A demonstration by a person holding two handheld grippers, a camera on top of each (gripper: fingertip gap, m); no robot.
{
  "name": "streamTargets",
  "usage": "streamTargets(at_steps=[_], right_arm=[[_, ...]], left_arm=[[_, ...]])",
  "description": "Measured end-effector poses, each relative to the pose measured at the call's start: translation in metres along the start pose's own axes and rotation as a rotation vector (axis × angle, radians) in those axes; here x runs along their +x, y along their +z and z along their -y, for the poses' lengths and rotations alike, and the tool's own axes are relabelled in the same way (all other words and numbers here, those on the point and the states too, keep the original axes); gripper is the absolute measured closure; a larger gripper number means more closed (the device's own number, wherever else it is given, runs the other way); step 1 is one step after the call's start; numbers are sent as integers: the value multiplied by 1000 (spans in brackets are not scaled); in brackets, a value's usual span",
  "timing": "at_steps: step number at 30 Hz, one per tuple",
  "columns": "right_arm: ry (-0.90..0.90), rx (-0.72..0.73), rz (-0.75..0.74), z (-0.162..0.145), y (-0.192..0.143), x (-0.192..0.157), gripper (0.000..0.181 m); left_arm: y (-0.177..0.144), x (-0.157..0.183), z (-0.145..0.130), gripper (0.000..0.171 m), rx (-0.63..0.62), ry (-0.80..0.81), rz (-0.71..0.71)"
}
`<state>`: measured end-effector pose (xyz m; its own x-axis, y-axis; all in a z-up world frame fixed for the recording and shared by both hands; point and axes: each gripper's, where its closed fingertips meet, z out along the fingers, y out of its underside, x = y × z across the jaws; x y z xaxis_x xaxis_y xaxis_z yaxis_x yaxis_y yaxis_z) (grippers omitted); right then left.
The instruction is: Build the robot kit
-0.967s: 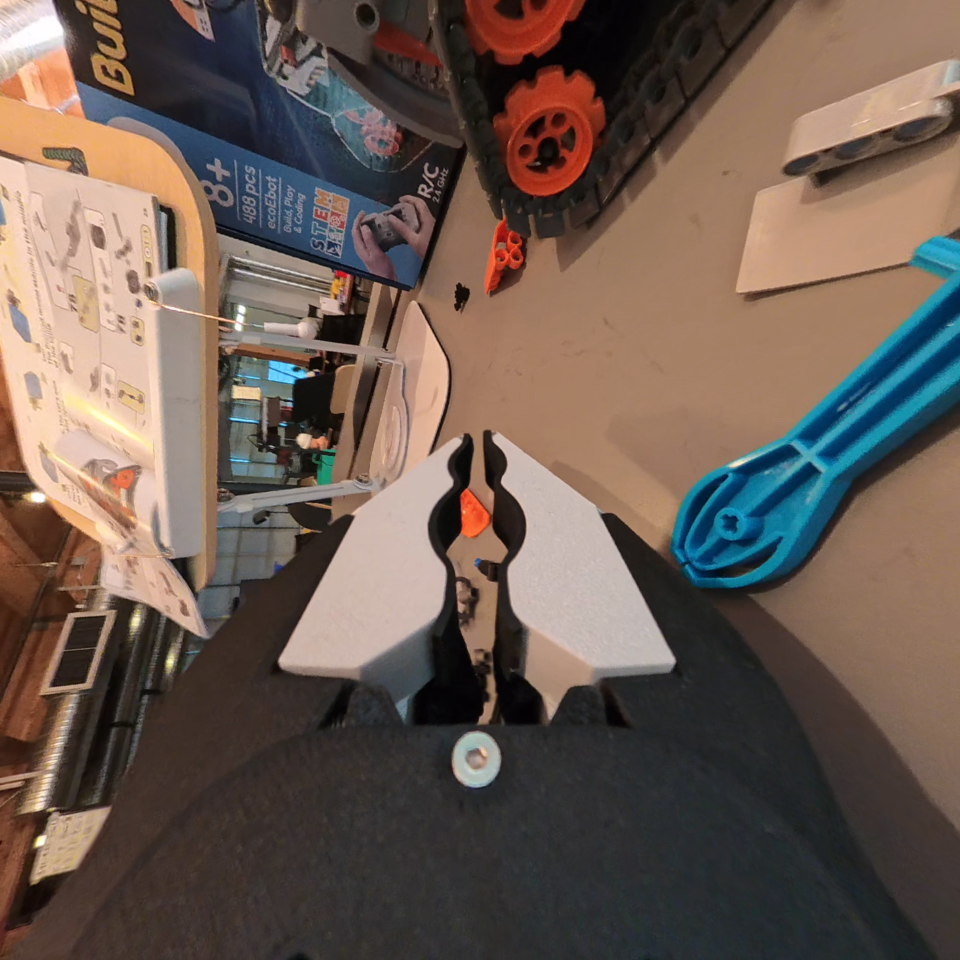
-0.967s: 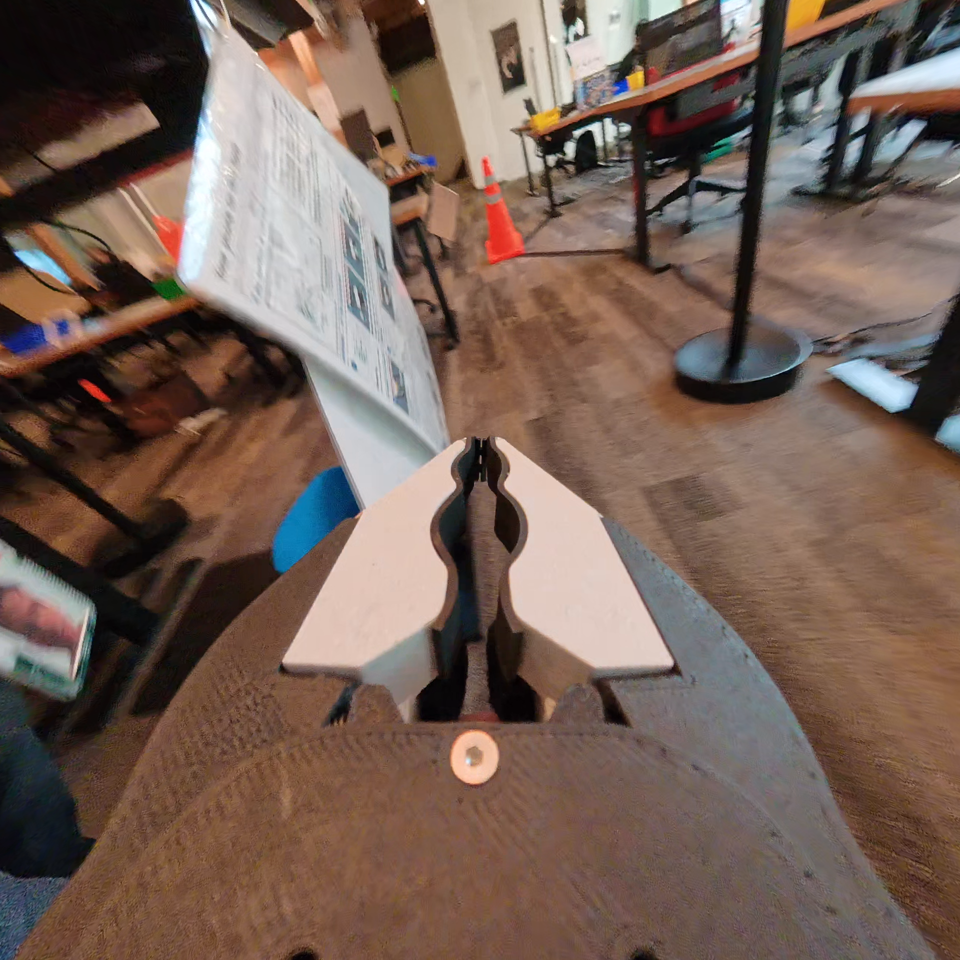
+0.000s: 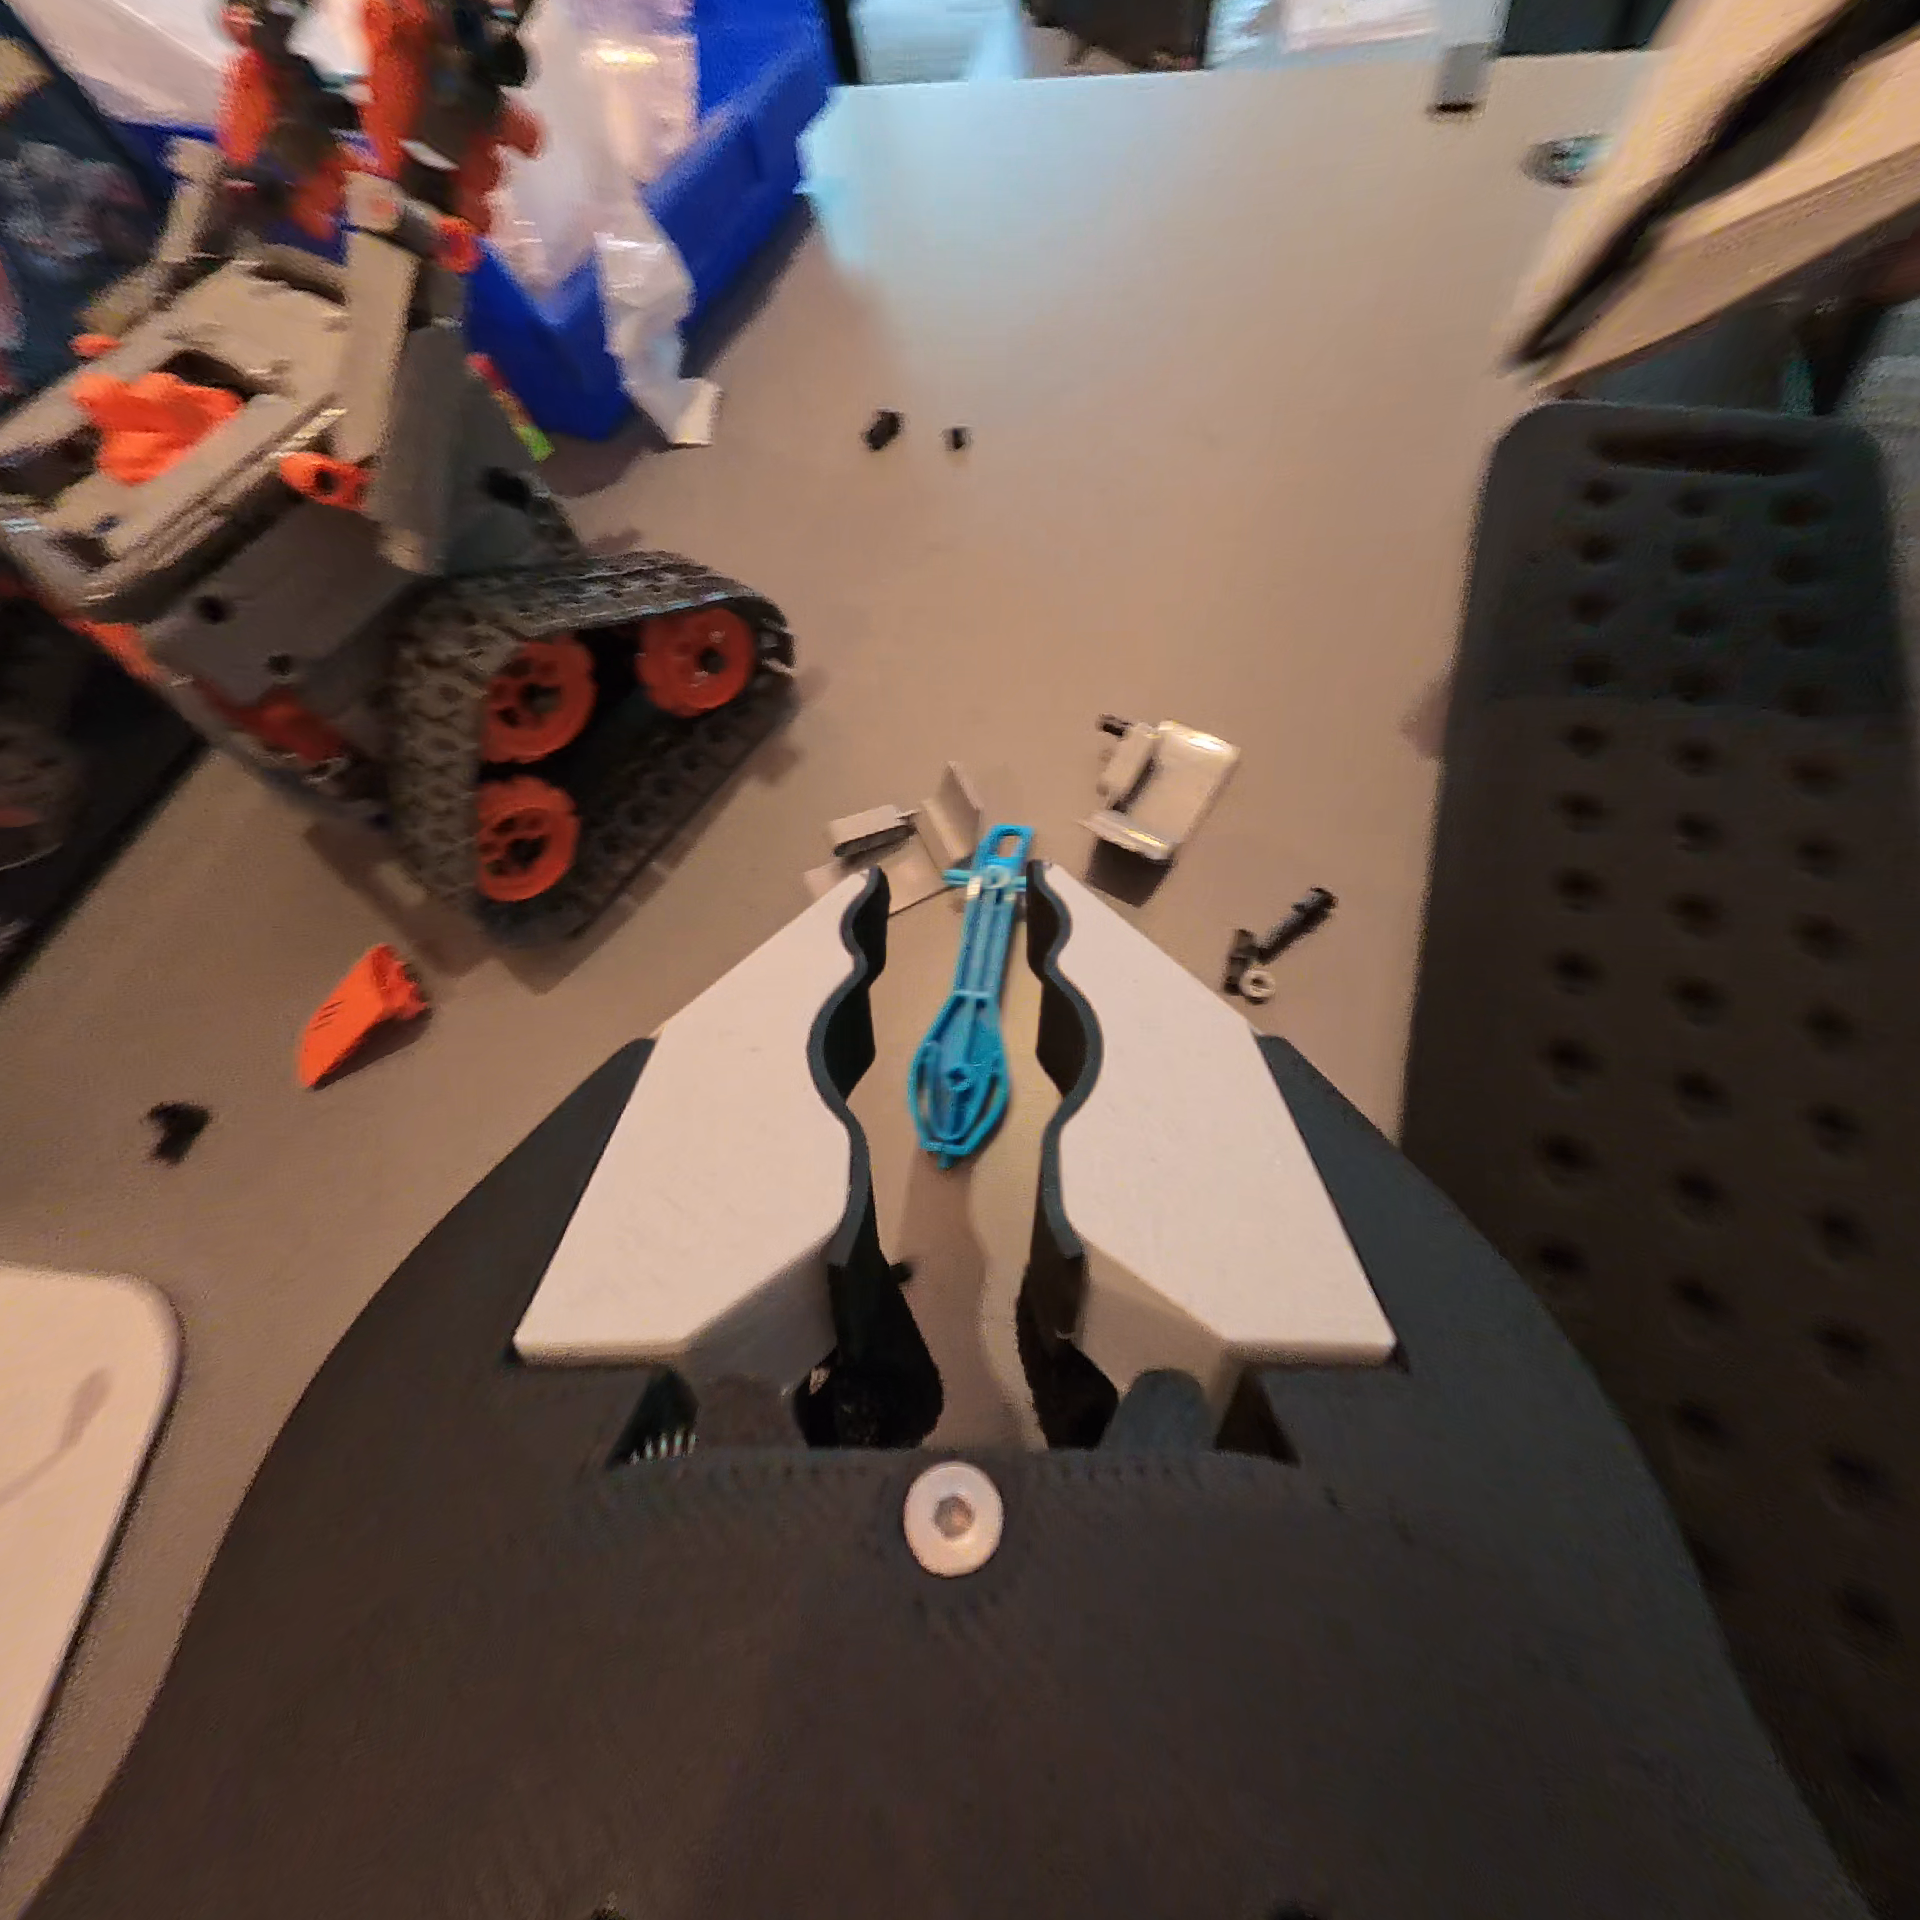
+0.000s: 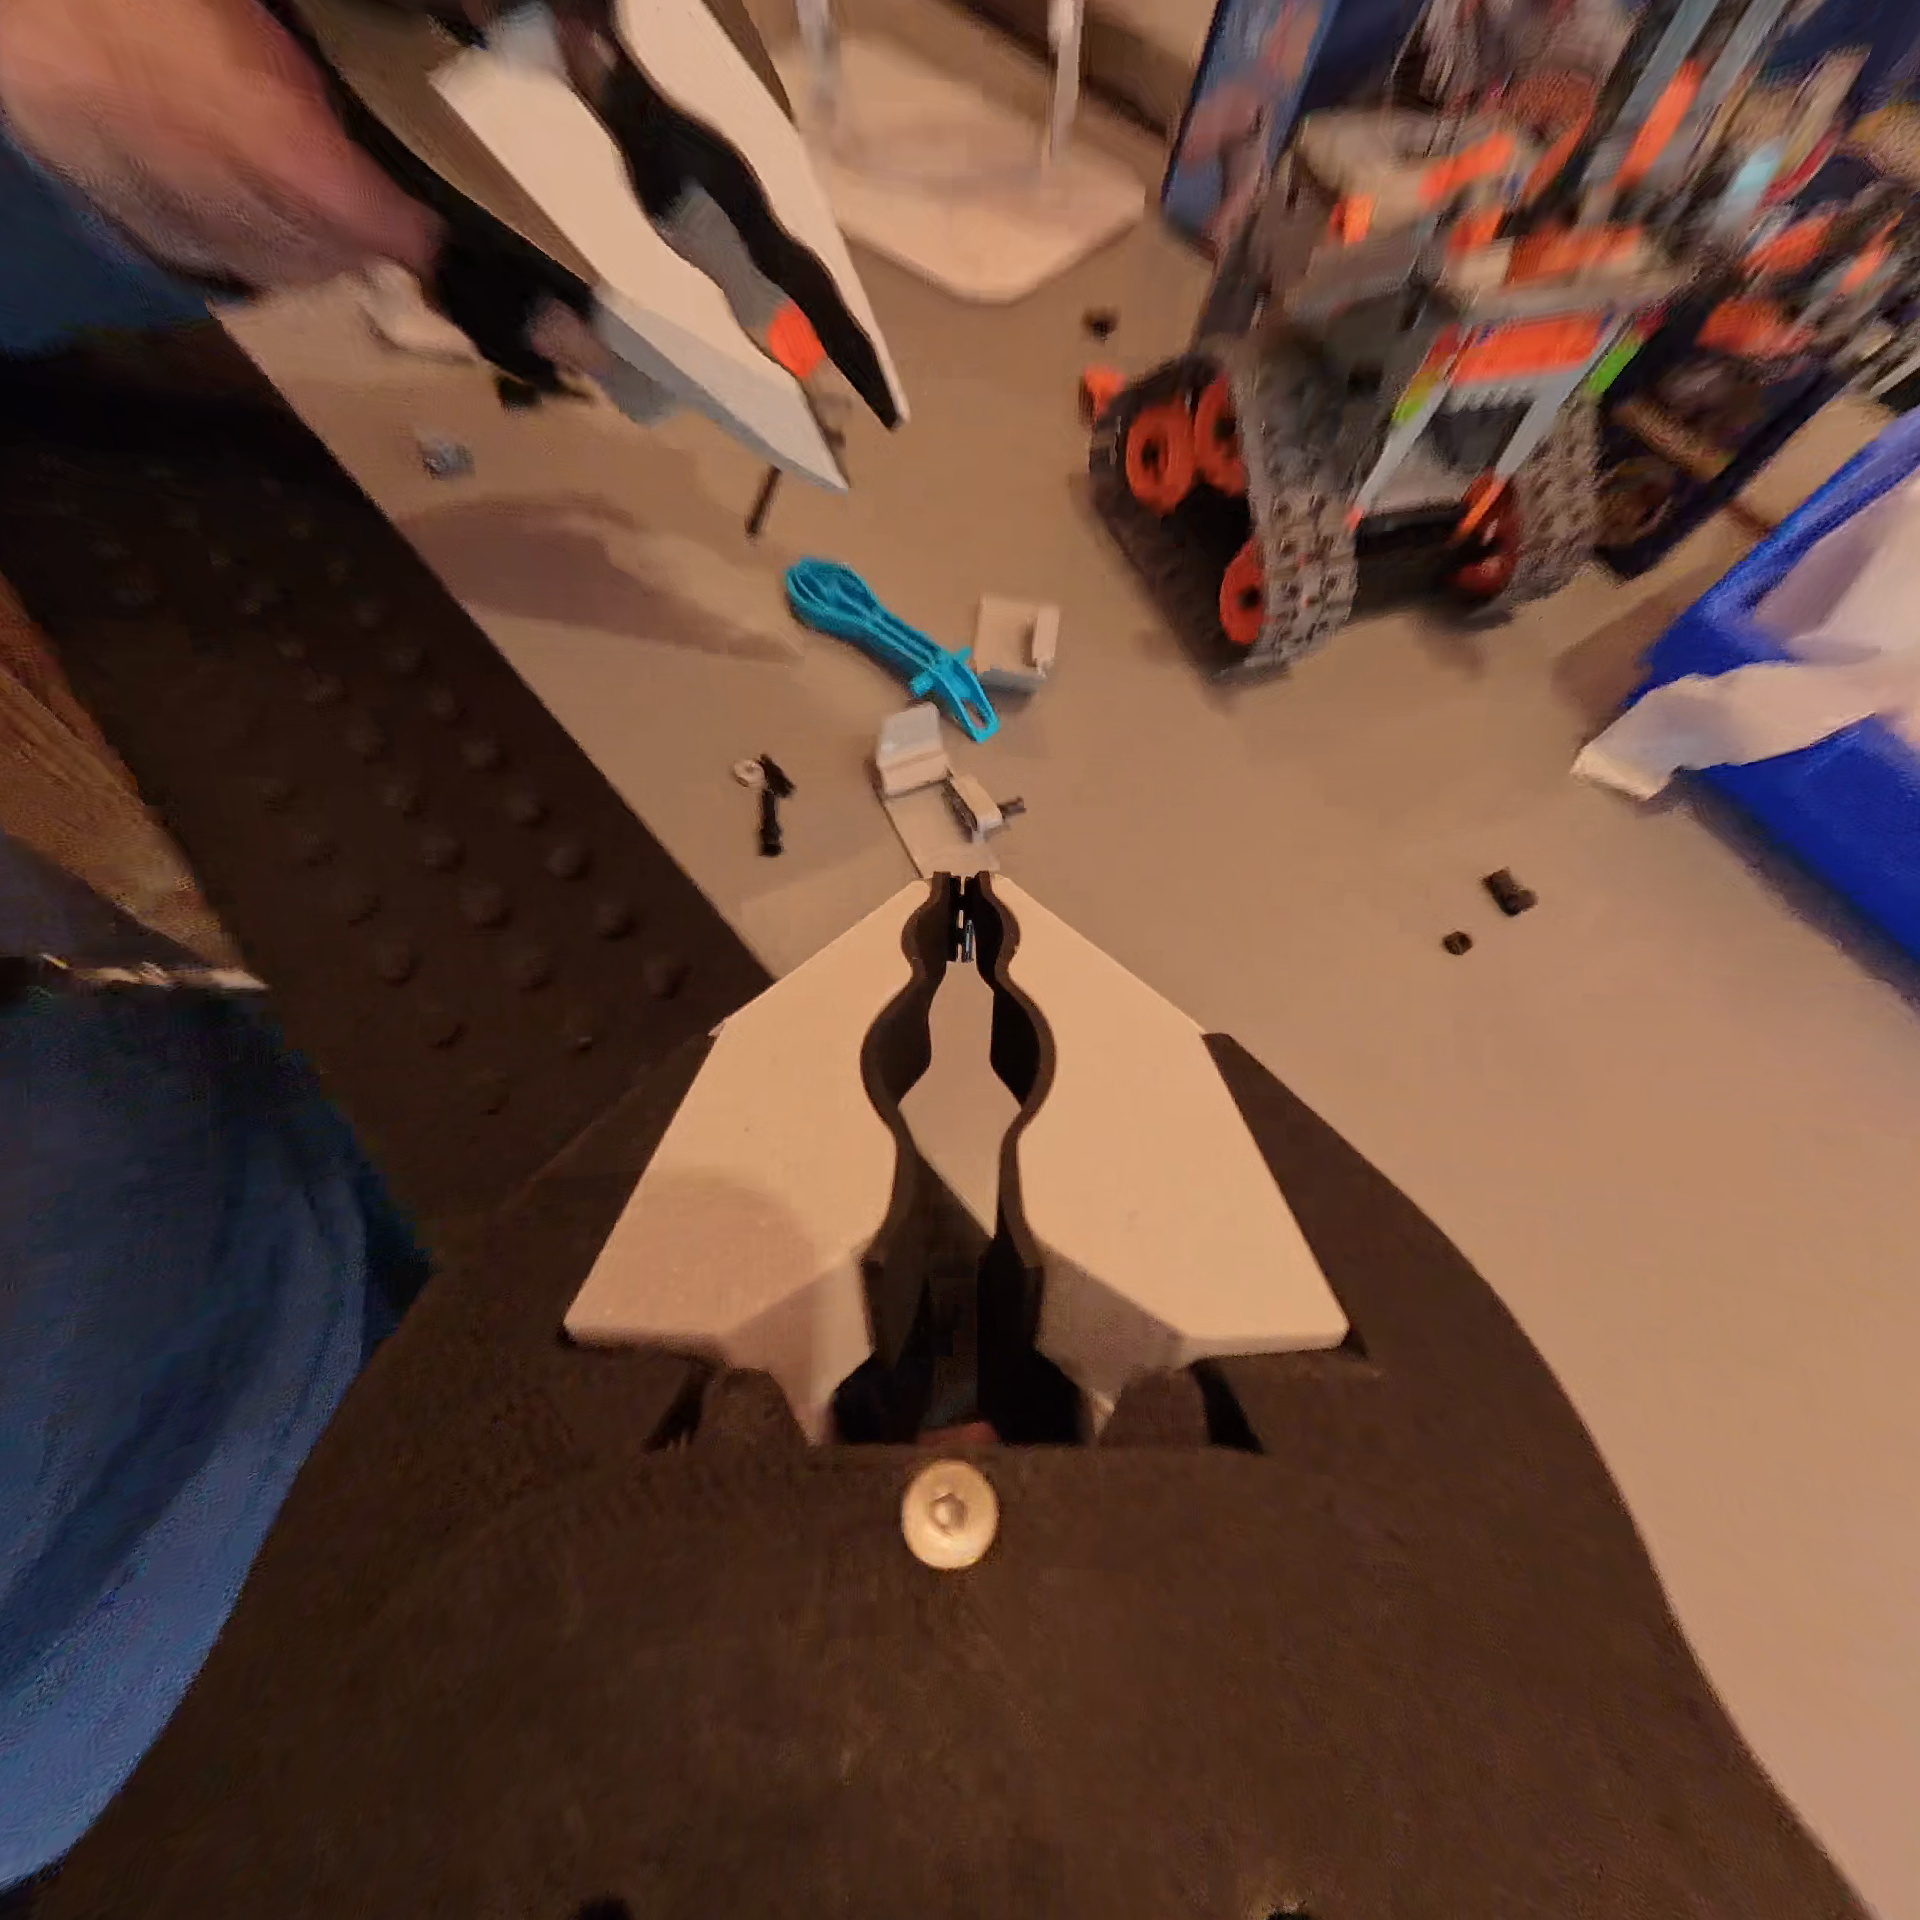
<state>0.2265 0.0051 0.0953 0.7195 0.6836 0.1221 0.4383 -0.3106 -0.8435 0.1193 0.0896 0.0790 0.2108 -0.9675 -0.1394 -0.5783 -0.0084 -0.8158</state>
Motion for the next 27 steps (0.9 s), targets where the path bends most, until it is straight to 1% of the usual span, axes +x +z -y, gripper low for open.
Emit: streamTargets(at_steps=[2,3,6,9,11,13,15,18,20,22,24,27], right_arm=[[1,-106,33,-12,28,7,179],[3,-144,53,-16,38,9,179],[16,-224,128,-25,60,9,179],[-2,-330,178,-43,72,12,179],[-1,-346,215,-47,77,11,179],[-6,-344,244,-47,81,10,179],[-33,-360,270,-51,85,8,177],[-21,-329,332,-49,87,4,166],[-28,-319,352,-49,85,5,163],[-18,-296,391,-46,82,6,161],[-24,-254,411,-39,79,11,158],[-51,-243,477,-36,79,14,159]], left_arm=[[4,21,2,147,9,-33,-152],[9,28,0,146,-2,-31,-193],[24,41,-9,142,-67,-39,-251],[34,53,-8,144,-86,-131,-324],[43,51,-11,143,-108,-143,-305],[48,47,-14,139,-137,-151,-279],[52,46,-12,140,-143,-189,-277],[59,46,-12,139,-158,-205,-260],[61,43,-12,143,-171,-217,-246],[63,47,-17,141,-198,-221,-243],[66,45,-21,141,-209,-199,-205],[72,42,-25,149,-222,-168,-171]])
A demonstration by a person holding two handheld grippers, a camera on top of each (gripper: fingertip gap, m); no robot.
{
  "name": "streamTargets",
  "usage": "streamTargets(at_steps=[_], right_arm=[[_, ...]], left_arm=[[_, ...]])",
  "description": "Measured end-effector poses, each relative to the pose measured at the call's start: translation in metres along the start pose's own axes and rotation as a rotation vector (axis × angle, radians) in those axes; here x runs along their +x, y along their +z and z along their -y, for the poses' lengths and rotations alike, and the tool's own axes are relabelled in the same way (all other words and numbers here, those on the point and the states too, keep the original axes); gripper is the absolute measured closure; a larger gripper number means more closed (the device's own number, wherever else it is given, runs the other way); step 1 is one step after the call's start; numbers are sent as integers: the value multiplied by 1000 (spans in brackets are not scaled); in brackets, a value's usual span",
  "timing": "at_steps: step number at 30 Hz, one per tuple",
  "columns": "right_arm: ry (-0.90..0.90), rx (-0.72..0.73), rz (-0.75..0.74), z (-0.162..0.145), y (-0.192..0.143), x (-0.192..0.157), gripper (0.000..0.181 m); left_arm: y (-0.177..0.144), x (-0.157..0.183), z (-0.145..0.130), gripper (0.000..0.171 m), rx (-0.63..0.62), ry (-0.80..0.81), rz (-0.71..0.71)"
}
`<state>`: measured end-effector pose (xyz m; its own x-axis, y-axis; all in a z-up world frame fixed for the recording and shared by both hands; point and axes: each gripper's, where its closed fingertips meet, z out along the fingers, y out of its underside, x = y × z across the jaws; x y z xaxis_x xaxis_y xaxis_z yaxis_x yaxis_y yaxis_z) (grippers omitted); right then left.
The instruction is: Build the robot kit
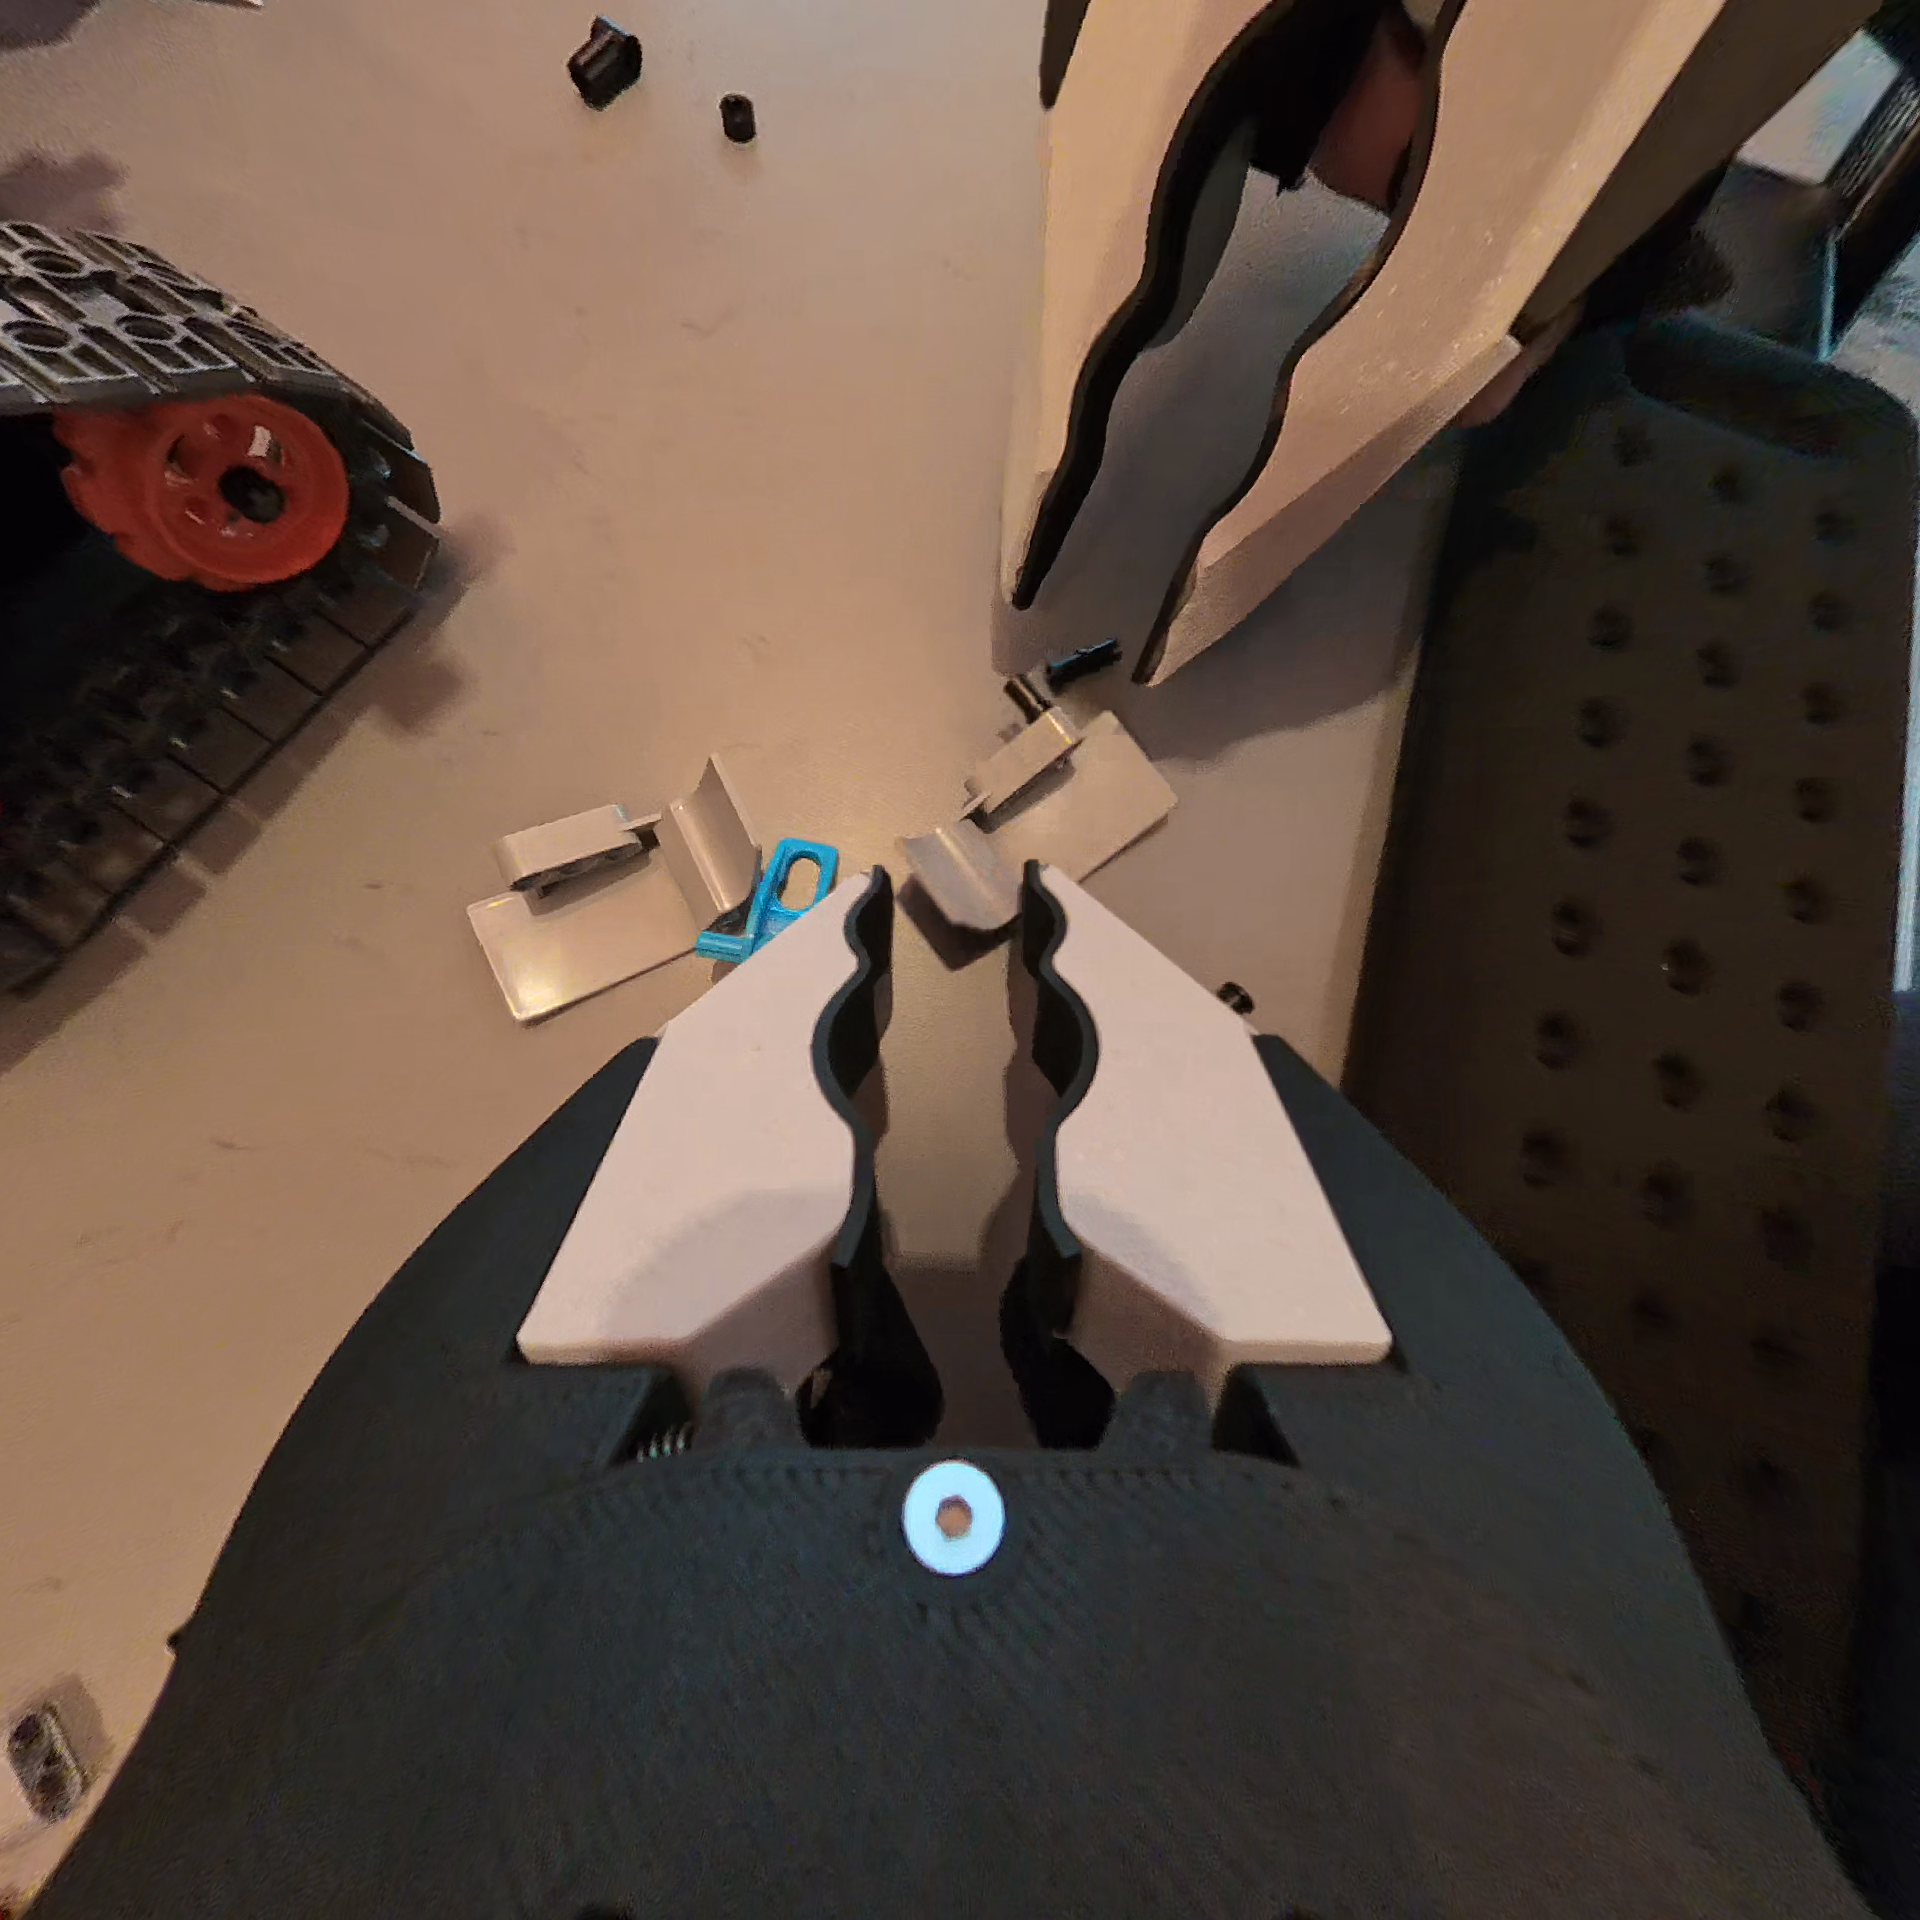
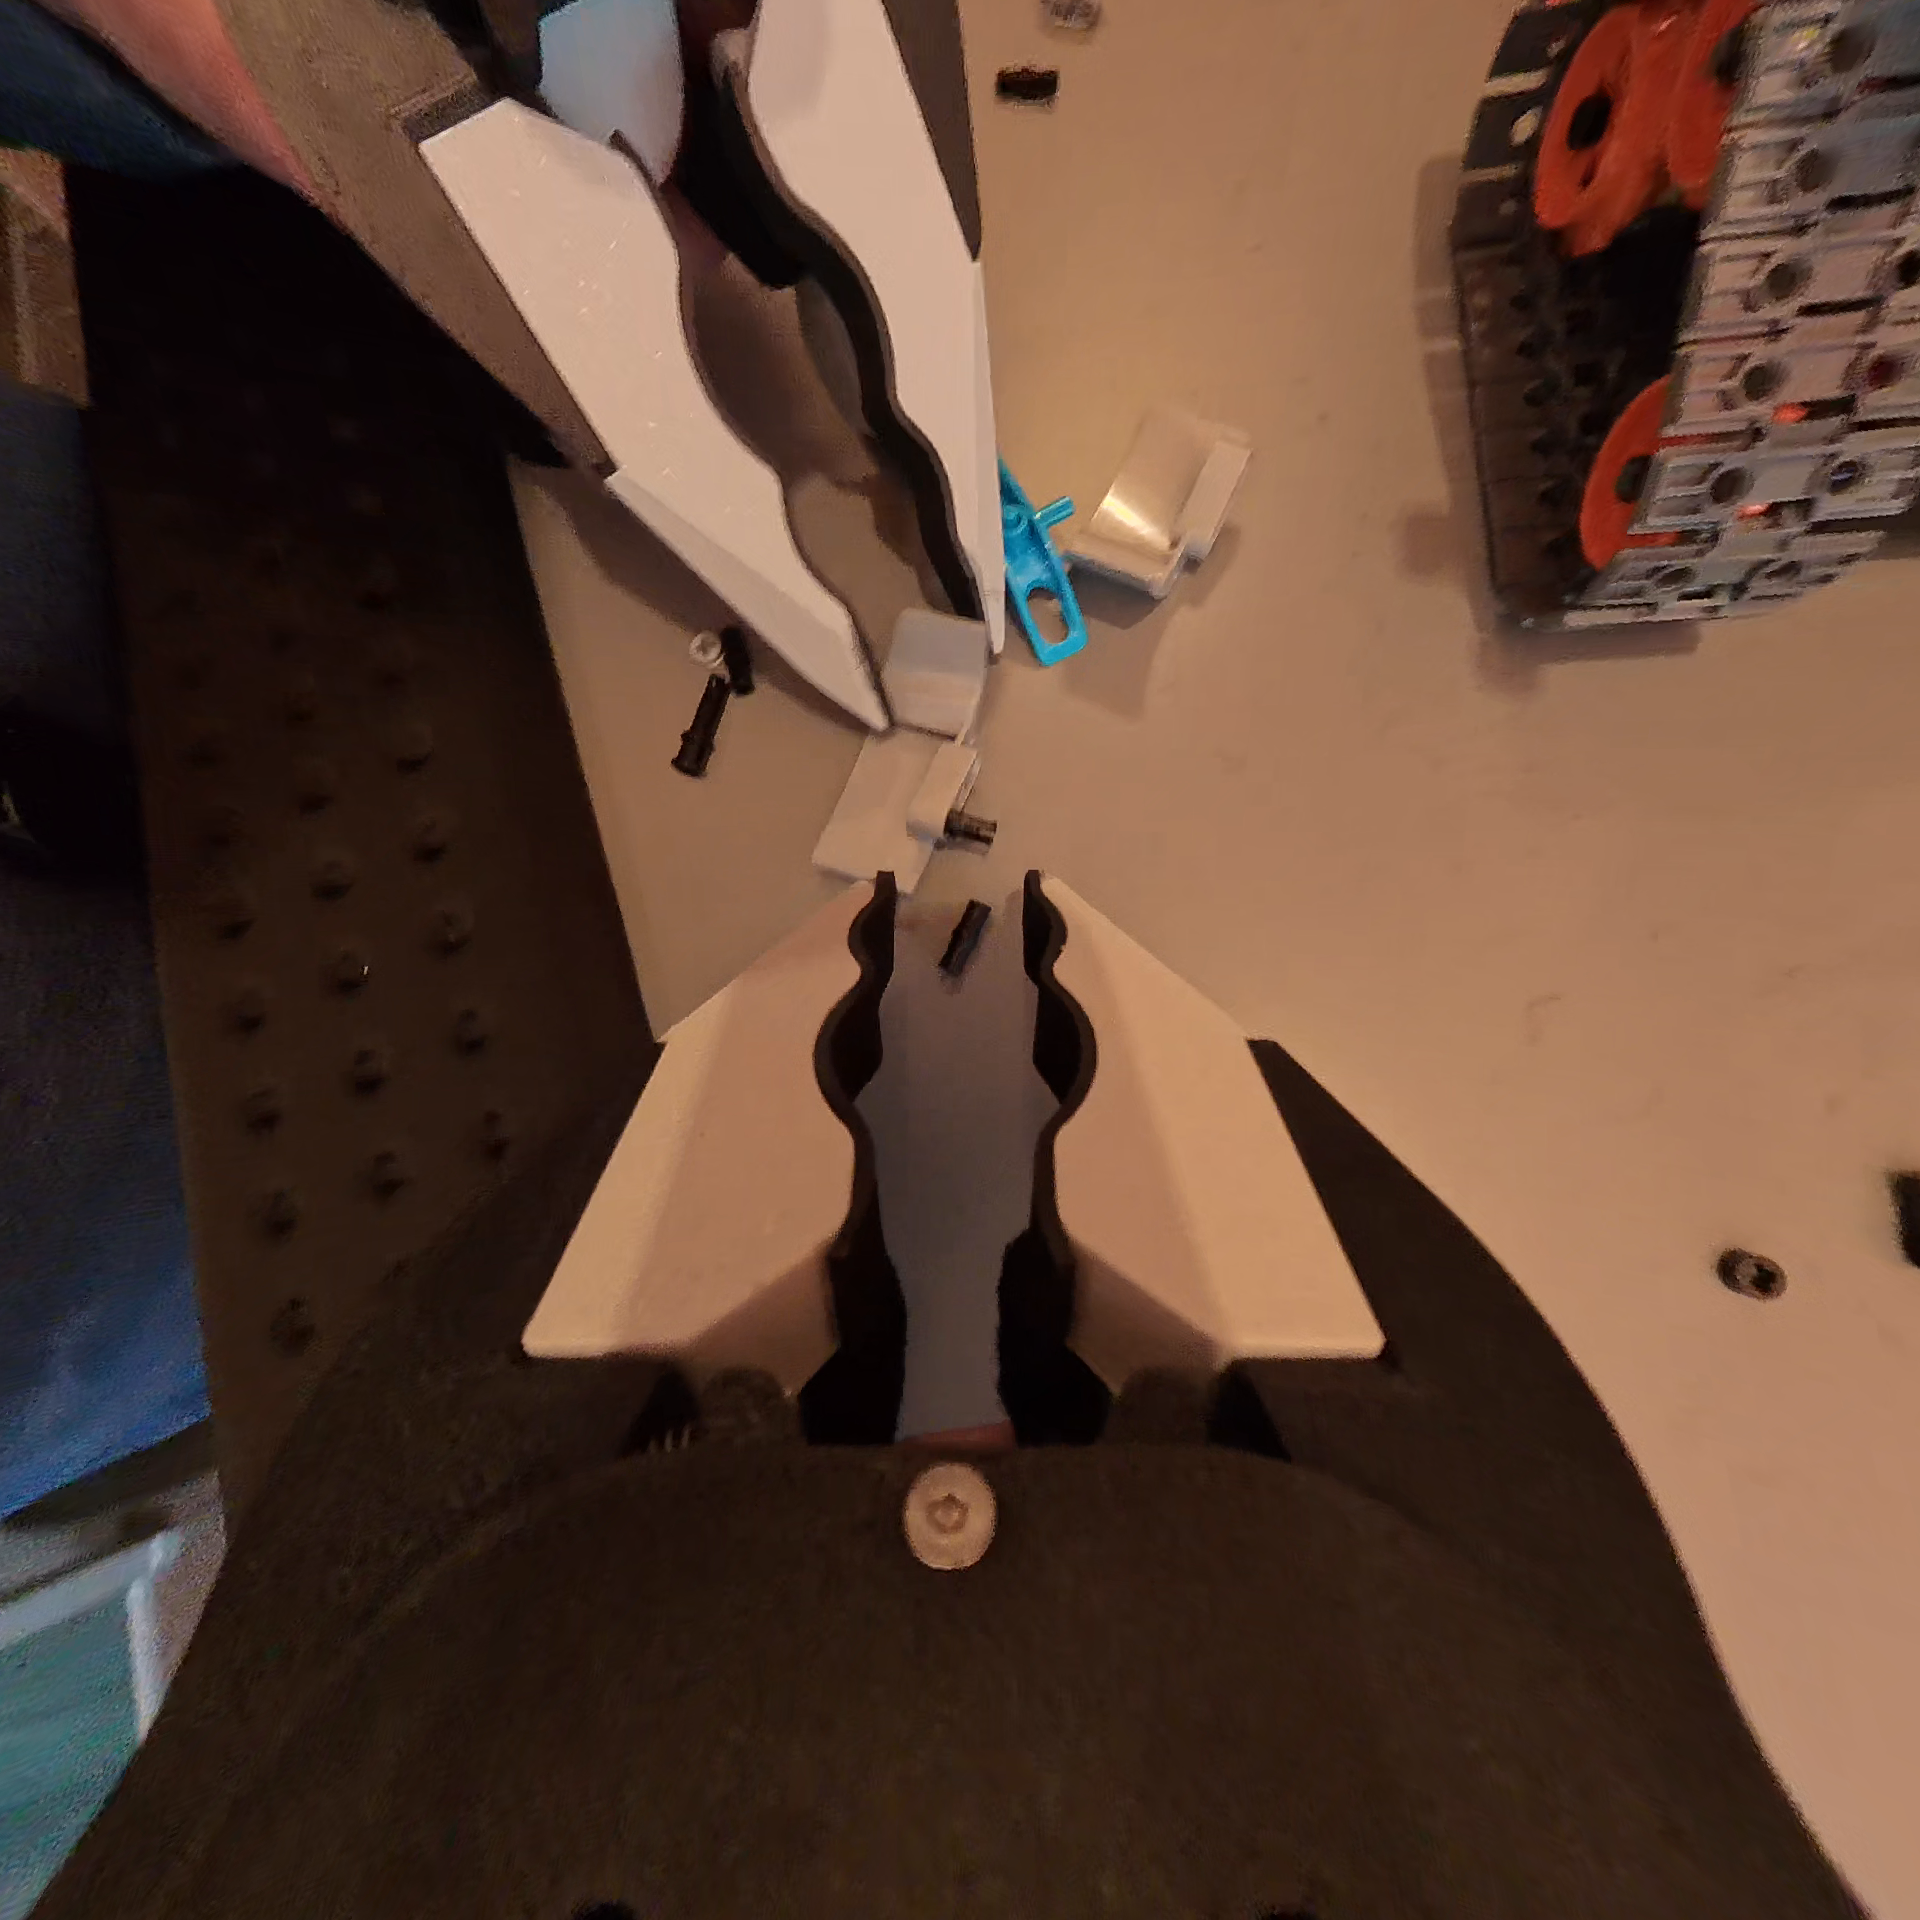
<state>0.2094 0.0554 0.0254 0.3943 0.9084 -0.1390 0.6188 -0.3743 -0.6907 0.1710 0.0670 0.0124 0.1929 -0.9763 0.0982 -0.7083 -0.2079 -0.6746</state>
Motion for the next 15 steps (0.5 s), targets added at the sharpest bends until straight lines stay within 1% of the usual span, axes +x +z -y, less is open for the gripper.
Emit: streamTargets(at_steps=[1,3,6,8,10,11,13,14,15], right_arm=[[-6,-22,30,-3,1,-1,159],[-43,-39,72,-3,2,-2,160],[-63,-23,110,1,5,-2,161],[-93,6,129,6,7,-4,163],[-110,18,185,11,9,-13,163],[-127,26,189,14,12,-14,164],[-150,14,236,15,17,-22,164],[-155,12,246,16,20,-24,165],[-162,-5,261,13,23,-26,169]], left_arm=[[2,0,1,155,0,8,-7],[2,0,3,158,1,22,-12],[-1,-1,5,162,5,69,-29],[-7,3,4,165,-5,121,-91],[-11,-3,4,165,-4,175,-98],[-13,2,0,165,-18,222,-153],[-13,-1,-3,164,-38,280,-174],[-14,4,-6,164,-48,306,-222],[-14,2,-7,163,-56,324,-232]])
